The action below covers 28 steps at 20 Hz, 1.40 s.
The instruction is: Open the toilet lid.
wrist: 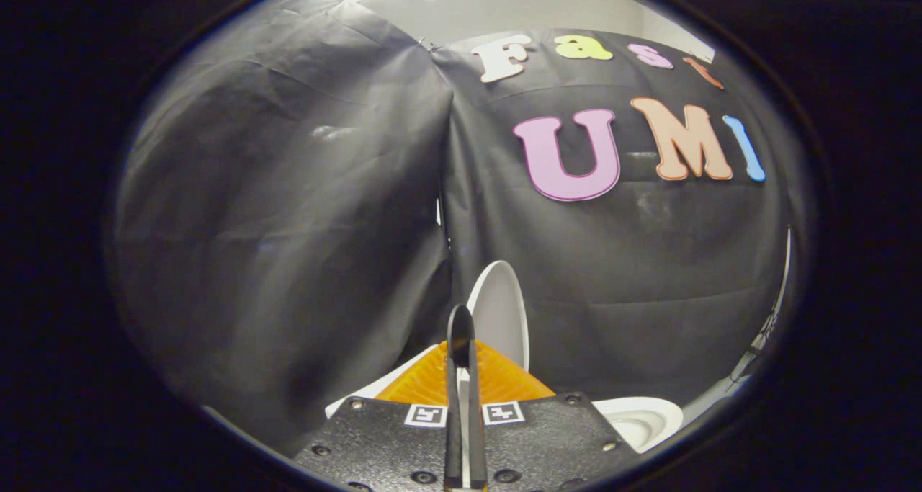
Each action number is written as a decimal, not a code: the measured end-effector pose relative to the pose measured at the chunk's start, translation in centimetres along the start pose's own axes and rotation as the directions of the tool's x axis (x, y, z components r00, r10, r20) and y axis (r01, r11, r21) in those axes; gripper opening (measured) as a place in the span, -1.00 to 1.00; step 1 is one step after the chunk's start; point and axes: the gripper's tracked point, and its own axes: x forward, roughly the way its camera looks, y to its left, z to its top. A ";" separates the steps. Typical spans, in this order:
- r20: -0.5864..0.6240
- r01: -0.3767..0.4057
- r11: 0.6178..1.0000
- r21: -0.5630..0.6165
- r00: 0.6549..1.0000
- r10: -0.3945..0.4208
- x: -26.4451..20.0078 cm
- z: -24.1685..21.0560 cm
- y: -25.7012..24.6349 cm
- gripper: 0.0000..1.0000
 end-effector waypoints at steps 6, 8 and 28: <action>-0.015 -0.057 0.998 -0.027 0.998 0.056 1.7 -0.6 2.6 -0.93; -0.018 -0.072 0.997 -0.033 0.997 0.071 2.0 -1.0 3.6 -0.92; 0.023 -0.112 0.992 -0.050 0.993 0.113 0.4 0.1 5.0 0.17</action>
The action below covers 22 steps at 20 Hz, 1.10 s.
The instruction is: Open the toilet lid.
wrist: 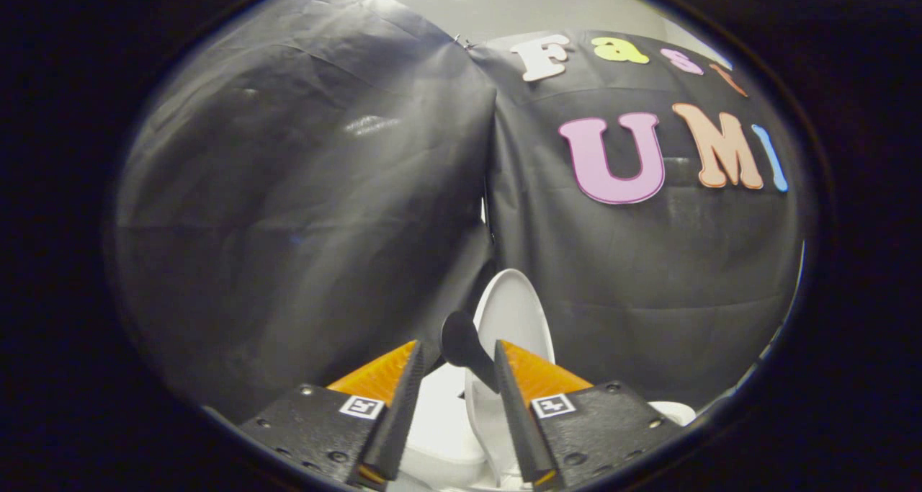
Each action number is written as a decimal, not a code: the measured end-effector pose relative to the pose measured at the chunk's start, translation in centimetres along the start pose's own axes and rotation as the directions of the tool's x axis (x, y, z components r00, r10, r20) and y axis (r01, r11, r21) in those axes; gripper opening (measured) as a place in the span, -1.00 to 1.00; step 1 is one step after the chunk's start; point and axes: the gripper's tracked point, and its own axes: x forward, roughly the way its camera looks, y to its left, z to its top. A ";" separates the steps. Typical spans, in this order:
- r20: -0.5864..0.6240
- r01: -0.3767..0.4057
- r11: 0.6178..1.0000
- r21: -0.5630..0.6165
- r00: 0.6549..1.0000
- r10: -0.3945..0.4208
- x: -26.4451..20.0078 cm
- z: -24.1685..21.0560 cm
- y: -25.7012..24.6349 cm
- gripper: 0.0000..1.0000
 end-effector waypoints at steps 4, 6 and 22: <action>0.052 -0.032 0.999 -0.028 0.998 0.034 -2.0 2.5 0.0 0.59; 0.058 -0.009 0.999 -0.042 0.998 0.012 -3.2 3.3 -1.0 0.64; 0.168 0.361 0.931 -0.055 0.922 -0.348 -16.2 8.5 -18.0 0.65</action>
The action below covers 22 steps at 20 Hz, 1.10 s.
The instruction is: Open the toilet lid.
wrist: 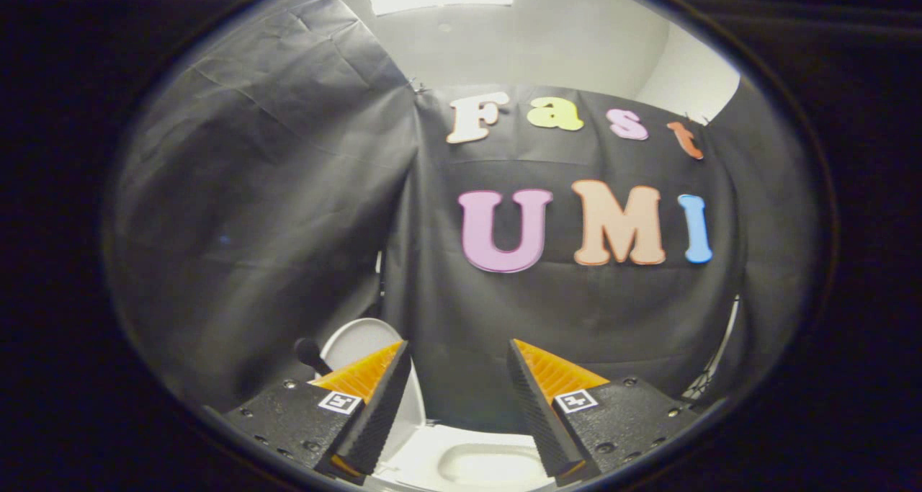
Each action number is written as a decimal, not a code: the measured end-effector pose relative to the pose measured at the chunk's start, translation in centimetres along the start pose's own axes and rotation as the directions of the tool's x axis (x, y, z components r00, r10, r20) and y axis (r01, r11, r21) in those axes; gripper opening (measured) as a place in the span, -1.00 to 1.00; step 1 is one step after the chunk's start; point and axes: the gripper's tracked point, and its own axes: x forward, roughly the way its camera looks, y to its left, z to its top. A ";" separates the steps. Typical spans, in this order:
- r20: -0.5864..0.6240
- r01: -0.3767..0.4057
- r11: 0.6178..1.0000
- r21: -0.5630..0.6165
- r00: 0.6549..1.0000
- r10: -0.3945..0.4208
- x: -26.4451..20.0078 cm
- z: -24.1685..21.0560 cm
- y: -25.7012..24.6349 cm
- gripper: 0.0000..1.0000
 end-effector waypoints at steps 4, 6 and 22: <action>0.031 0.068 0.998 0.009 0.997 -0.068 -2.0 0.3 -5.5 0.64; 0.028 0.112 0.994 0.003 0.993 -0.112 -3.3 -0.3 -8.5 0.65; -0.037 0.375 0.926 0.046 0.927 -0.374 -12.9 -8.0 -23.5 0.41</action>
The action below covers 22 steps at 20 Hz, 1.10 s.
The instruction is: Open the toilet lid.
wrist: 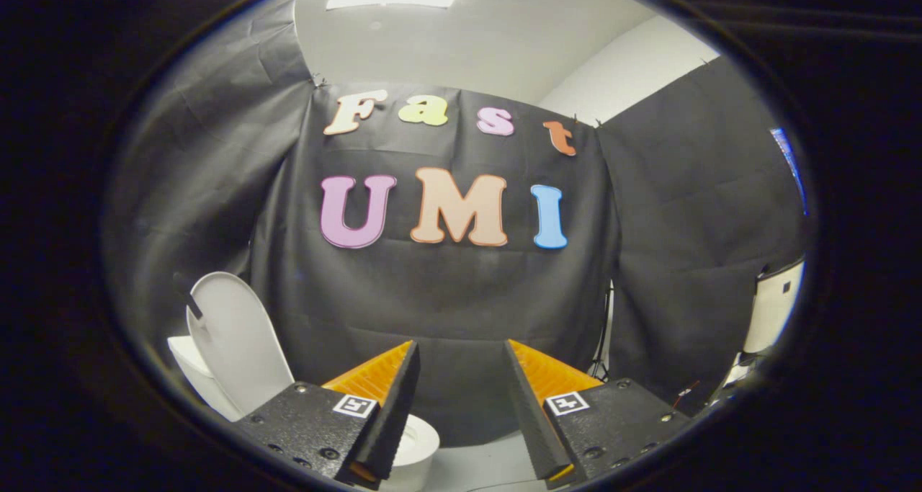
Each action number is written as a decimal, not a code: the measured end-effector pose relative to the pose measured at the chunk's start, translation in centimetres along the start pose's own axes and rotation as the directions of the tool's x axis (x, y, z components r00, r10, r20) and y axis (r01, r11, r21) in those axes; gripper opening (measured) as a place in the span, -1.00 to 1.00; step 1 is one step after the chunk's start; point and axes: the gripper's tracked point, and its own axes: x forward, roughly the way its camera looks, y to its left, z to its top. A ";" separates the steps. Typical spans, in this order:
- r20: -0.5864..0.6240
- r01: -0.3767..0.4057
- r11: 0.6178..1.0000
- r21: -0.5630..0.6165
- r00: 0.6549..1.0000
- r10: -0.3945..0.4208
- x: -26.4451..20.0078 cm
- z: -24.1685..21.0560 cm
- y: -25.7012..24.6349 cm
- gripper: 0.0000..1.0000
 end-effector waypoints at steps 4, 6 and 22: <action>-0.036 -0.021 1.000 0.019 0.999 0.021 -0.3 -2.6 0.1 0.42; -0.060 -0.023 0.999 0.031 0.998 0.025 -0.1 -4.0 0.0 0.42; -0.224 -0.059 0.994 0.089 0.972 0.077 0.7 -10.4 1.5 0.42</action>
